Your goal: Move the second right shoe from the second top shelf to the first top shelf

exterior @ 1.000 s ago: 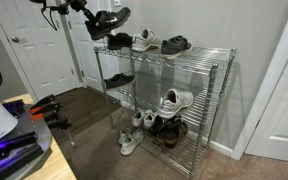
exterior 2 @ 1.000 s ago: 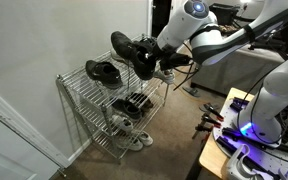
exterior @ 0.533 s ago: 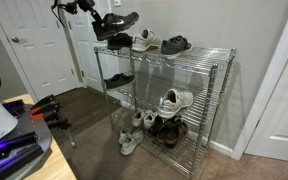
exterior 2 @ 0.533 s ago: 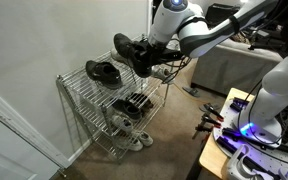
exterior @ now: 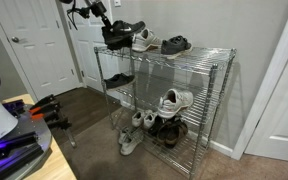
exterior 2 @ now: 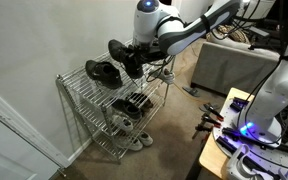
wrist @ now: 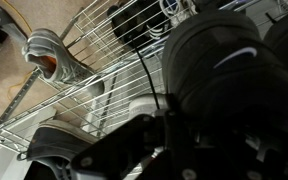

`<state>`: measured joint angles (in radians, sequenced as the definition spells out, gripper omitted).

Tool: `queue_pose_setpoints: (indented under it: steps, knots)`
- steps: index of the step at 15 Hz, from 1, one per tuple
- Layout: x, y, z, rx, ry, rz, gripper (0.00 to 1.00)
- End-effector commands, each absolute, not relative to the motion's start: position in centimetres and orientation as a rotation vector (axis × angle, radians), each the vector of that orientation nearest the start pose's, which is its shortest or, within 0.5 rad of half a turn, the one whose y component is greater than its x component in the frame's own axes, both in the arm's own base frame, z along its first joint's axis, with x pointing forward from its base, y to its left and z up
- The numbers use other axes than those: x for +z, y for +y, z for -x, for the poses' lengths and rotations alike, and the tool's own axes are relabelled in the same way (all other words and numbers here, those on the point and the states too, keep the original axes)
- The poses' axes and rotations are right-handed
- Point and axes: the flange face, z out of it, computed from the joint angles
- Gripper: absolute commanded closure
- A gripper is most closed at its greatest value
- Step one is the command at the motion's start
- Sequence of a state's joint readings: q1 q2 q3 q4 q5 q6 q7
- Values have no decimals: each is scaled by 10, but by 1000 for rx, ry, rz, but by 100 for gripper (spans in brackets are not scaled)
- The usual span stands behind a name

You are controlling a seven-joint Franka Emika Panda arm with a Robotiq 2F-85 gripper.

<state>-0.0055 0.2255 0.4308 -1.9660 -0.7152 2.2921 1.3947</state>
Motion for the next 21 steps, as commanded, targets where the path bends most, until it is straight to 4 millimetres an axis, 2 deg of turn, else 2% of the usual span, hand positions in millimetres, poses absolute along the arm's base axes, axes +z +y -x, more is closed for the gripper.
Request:
queue_pose_setpoints:
  steps: [1,5,13,18,19,20,21]
  knots:
    - [381,251,-584,-715,803,3145,95]
    - [371,256,-593,-670,808,3151,95]
    - [391,223,-632,-681,934,3073,95]
    - [382,218,-641,-649,937,3075,95]
    - [380,219,-641,-639,944,3078,66]
    - [378,219,-641,-636,941,3081,65]
    - [378,219,-640,-636,944,3082,59]
